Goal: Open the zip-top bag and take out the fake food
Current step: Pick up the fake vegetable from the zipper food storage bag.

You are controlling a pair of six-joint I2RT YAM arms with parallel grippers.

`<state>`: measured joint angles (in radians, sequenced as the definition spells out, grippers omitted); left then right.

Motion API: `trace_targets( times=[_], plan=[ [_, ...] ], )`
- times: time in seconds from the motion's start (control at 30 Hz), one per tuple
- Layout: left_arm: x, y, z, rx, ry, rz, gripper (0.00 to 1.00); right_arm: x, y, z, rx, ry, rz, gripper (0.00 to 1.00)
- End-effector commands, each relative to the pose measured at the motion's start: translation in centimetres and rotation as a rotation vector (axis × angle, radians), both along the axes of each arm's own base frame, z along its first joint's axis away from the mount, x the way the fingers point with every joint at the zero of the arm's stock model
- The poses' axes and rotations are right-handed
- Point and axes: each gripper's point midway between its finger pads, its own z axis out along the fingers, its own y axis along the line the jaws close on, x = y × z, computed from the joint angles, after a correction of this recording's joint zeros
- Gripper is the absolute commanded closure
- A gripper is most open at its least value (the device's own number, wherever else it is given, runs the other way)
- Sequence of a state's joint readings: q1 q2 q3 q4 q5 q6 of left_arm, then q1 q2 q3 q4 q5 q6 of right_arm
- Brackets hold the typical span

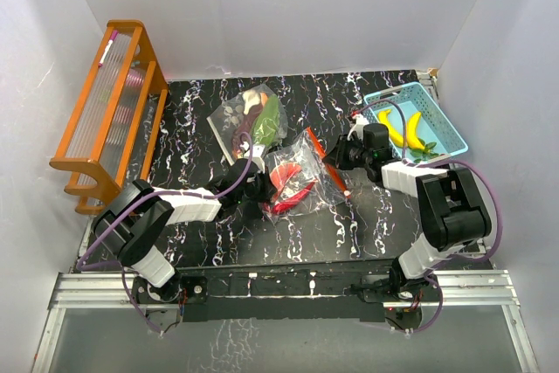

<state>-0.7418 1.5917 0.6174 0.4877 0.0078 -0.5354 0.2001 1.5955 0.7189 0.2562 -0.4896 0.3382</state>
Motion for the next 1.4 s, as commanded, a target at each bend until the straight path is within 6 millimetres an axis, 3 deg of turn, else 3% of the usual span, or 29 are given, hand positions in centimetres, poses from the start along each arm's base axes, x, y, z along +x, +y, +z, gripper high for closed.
trace_targets(
  times=[0.0,0.17,0.4,0.63,0.93,1.1,1.23,1.37],
  plan=[
    [-0.5,0.2,0.0,0.016,0.009,-0.021,1.0,3.3,-1.9,1.8,-0.027,-0.07,-0.098,0.86],
    [-0.6,0.3,0.1,0.013,0.007,-0.019,1.0,4.6,-3.3,3.2,-0.028,-0.114,-0.143,0.86],
    [-0.8,0.5,0.2,0.003,0.005,-0.015,1.0,5.4,-5.5,2.0,-0.02,-0.084,-0.194,0.86],
    [-0.7,-0.1,0.6,-0.012,0.007,-0.032,1.0,4.6,-2.3,0.5,0.047,-0.04,-0.055,0.81],
    [-0.6,-0.4,1.4,-0.027,-0.008,-0.046,1.0,1.5,1.5,-0.6,0.07,-0.027,0.128,0.8],
    [-0.8,-0.6,1.3,-0.033,-0.001,-0.055,1.0,0.5,1.8,-1.2,0.081,-0.004,0.147,0.79],
    [-0.8,-0.7,1.5,-0.039,-0.004,-0.057,1.0,0.6,1.1,-4.2,0.044,0.085,0.105,0.79],
    [-0.8,-0.6,1.6,-0.04,-0.009,-0.057,1.0,0.9,0.5,-5.9,0.028,0.124,0.04,0.79]
  ],
)
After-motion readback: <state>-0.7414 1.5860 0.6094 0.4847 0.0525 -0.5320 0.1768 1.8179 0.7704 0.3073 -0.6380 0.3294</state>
